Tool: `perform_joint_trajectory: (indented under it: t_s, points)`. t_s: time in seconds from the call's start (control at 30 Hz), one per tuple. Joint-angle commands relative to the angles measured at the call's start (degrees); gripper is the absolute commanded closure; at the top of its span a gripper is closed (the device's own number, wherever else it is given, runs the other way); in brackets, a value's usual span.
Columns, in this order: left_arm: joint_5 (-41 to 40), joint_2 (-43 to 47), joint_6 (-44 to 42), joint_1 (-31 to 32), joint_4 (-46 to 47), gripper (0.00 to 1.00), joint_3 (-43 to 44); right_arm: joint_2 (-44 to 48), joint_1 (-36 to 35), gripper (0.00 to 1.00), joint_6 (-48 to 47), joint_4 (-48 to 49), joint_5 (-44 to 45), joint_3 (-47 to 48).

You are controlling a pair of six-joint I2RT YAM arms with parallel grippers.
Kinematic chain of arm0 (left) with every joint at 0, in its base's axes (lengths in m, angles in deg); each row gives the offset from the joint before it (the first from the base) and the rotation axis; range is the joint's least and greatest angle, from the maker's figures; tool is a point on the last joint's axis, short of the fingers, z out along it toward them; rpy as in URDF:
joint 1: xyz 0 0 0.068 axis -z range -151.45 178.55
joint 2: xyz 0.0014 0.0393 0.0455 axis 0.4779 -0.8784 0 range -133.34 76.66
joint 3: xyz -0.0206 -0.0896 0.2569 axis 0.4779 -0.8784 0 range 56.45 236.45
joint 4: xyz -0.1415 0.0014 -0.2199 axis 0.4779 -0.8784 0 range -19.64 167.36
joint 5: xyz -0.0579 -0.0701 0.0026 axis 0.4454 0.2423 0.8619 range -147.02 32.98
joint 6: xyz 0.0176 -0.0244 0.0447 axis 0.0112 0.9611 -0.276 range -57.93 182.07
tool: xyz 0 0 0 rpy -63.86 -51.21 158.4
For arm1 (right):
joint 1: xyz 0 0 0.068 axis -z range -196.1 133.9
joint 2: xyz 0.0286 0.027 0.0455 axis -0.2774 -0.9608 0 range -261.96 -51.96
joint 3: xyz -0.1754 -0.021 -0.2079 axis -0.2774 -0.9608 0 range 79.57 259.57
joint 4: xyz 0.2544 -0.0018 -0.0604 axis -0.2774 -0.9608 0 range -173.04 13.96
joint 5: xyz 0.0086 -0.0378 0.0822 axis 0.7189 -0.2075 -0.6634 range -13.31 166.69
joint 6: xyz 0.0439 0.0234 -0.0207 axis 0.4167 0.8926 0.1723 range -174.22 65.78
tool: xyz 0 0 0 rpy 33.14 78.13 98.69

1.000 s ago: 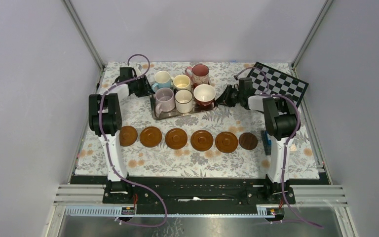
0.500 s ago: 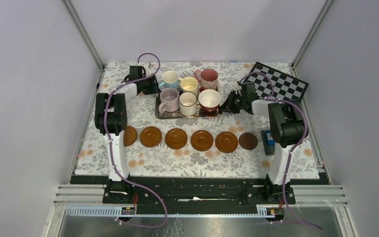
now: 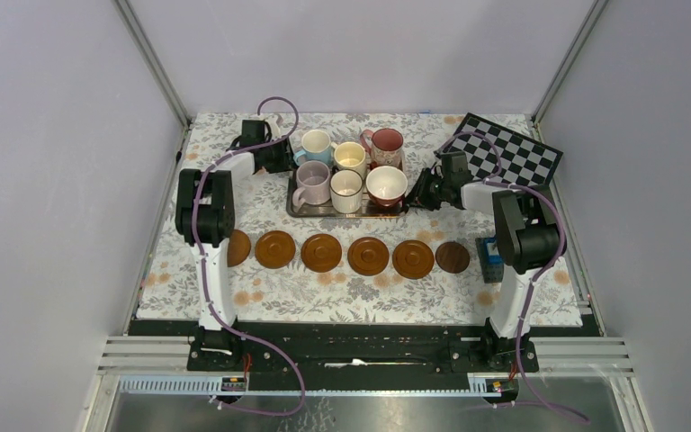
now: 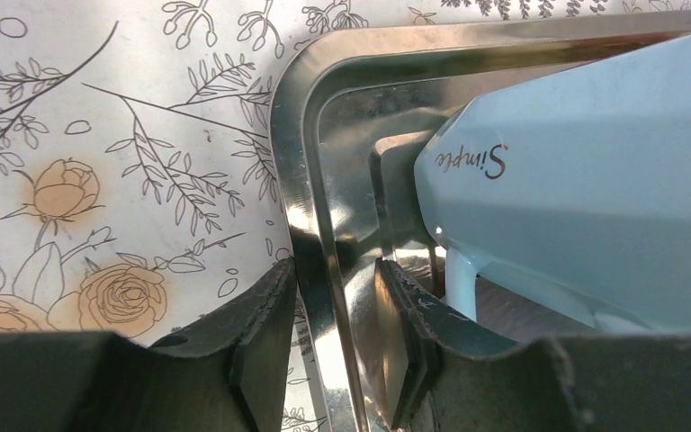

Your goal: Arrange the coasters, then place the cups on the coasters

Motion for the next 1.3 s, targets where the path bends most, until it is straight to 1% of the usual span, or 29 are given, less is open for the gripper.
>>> perform_joint_trajectory:
  t_s: [0.0, 0.17, 0.3, 0.47, 0.6, 0.67, 0.7, 0.73, 0.77, 0.87, 0.97, 1.03, 1.1, 1.27]
  points:
    - [5.44, -0.07, 0.4, 3.44, -3.69, 0.63, -0.09, 3.22, -0.64, 0.67, -1.74, -3.65, 0.7, -0.63]
    - [3.3, 0.5, 1.28, 2.62, -4.14, 0.61, 1.46, 4.96, -0.53, 0.63, -3.15, -4.32, 0.96, 0.08]
    - [3.34, 1.95, 2.96, -0.43, -4.48, 0.55, 4.32, 7.38, 0.46, 0.6, -4.06, -4.88, 2.17, 1.32]
    - [3.66, 6.14, 0.69, -3.78, -7.28, 0.47, 8.71, 11.25, 0.85, 0.57, -6.97, -6.38, 2.33, 3.46]
    - [3.45, 10.83, -2.78, -6.17, -11.2, 0.32, 10.51, 14.88, 0.79, 0.51, -9.96, -9.99, 2.09, 4.2]
    - [2.64, 14.24, -4.81, -7.2, -12.7, 0.17, 9.54, 17.35, 0.83, 0.45, -11.67, -10.9, 2.26, 4.13]
    - [2.06, 16.06, -6.0, -7.49, -13.57, 0.09, 8.76, 18.98, 0.83, 0.43, -12.85, -11.22, 2.31, 4.12]
    - [1.15, 18.04, -7.65, -7.84, -14.55, 0.03, 7.98, 20.64, 0.85, 0.43, -14.25, -11.34, 2.36, 4.05]
    - [0.16, 20.09, -9.52, -7.97, -15.55, 0.01, 7.09, 22.68, 0.85, 0.4, -16.02, -11.13, 2.28, 3.75]
    - [-2.11, 27.73, -16.26, -8.32, -17.26, 0.01, 3.58, 28.93, 0.85, 0.27, -20.99, -10.49, 3.19, 2.66]
    - [-2.67, 35.82, -20.99, -8.5, -17.42, 0.01, -2.17, 33.53, 0.84, 0.17, -25.15, -12.47, 3.64, 2.97]
    - [-2.81, 40.42, -23.28, -8.5, -17.65, 0.01, -5.29, 35.63, 0.85, 0.09, -27.66, -14.11, 2.82, 3.61]
    - [-0.97, 43.74, -25.78, -8.43, -20.29, 0.01, -7.28, 37.42, 0.85, 0.01, -29.09, -15.54, 1.22, 3.7]
    - [4.74, 46.85, -31.15, -7.55, -31.1, 0.01, -10.52, 42.36, 0.9, 0.0, -29.25, -17.08, -0.62, 0.05]
